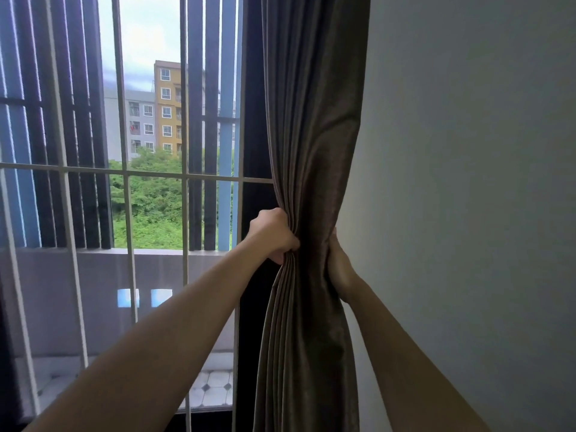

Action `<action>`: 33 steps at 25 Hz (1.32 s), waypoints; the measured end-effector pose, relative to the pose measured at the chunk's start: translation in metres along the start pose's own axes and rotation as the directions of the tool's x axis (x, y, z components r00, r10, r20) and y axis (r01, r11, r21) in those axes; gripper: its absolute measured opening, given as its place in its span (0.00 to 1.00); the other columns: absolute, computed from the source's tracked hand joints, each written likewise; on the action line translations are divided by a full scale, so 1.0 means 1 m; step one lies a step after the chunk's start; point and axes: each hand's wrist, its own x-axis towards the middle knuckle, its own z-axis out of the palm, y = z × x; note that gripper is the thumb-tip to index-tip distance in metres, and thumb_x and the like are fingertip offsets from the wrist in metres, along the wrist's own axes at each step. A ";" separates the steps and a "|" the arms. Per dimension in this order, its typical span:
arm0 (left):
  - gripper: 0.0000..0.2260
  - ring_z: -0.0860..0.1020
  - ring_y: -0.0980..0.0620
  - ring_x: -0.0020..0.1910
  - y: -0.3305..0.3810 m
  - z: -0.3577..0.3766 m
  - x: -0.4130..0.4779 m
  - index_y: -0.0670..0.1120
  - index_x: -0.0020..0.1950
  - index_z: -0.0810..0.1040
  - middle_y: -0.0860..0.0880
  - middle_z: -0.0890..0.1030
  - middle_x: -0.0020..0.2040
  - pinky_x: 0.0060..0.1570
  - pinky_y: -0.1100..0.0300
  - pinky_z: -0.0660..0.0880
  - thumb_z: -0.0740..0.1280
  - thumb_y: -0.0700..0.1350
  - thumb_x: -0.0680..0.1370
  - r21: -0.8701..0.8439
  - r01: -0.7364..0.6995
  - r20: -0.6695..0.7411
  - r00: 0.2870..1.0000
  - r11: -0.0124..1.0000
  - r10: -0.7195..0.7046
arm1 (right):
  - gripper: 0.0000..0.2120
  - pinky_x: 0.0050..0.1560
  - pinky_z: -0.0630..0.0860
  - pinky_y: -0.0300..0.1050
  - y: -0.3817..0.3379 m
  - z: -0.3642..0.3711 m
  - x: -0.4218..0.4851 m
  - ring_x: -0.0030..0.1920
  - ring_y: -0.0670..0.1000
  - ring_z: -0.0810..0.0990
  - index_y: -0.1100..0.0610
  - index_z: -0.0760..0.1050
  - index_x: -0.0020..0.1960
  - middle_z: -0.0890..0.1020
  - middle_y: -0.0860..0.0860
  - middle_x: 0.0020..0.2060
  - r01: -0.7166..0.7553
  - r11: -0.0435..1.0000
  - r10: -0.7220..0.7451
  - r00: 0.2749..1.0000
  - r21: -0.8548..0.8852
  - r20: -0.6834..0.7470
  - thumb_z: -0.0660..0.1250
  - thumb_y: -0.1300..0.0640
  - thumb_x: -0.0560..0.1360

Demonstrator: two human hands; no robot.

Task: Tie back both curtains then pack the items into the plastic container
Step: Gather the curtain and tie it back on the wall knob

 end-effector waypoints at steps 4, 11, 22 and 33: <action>0.08 0.84 0.43 0.36 0.005 0.003 0.001 0.42 0.39 0.71 0.43 0.79 0.36 0.38 0.56 0.82 0.70 0.38 0.72 0.065 -0.004 -0.030 1.000 0.998 0.006 | 0.27 0.71 0.60 0.49 0.021 0.006 -0.016 0.69 0.54 0.67 0.56 0.63 0.71 0.71 0.53 0.66 -0.048 0.995 0.046 0.999 -0.089 -0.022 0.44 0.42 0.80; 0.06 0.84 0.43 0.35 0.000 0.003 0.006 0.41 0.41 0.73 0.41 0.80 0.41 0.40 0.53 0.82 0.70 0.38 0.72 0.004 -0.054 0.024 0.998 0.999 0.054 | 0.31 0.46 0.75 0.33 0.049 0.033 -0.035 0.55 0.49 0.78 0.65 0.62 0.69 0.76 0.49 0.50 0.069 0.992 -0.068 0.998 0.109 -0.010 0.55 0.42 0.78; 0.09 0.84 0.46 0.38 0.009 0.011 0.008 0.37 0.49 0.76 0.41 0.83 0.41 0.43 0.55 0.82 0.69 0.39 0.72 -0.043 -0.181 0.175 0.967 0.983 0.186 | 0.32 0.39 0.75 0.33 0.079 0.019 -0.009 0.37 0.37 0.77 0.54 0.65 0.63 0.75 0.49 0.40 0.180 0.971 -0.202 0.969 -0.154 -0.143 0.71 0.68 0.63; 0.12 0.83 0.48 0.41 -0.075 0.142 0.023 0.39 0.54 0.80 0.43 0.83 0.45 0.44 0.57 0.82 0.67 0.46 0.77 -0.354 0.026 0.092 0.996 0.935 0.007 | 0.19 0.33 0.74 0.33 0.077 -0.097 -0.018 0.32 0.40 0.79 0.64 0.70 0.49 0.80 0.43 0.31 0.230 0.966 -0.237 0.970 -0.121 -0.054 0.67 0.69 0.58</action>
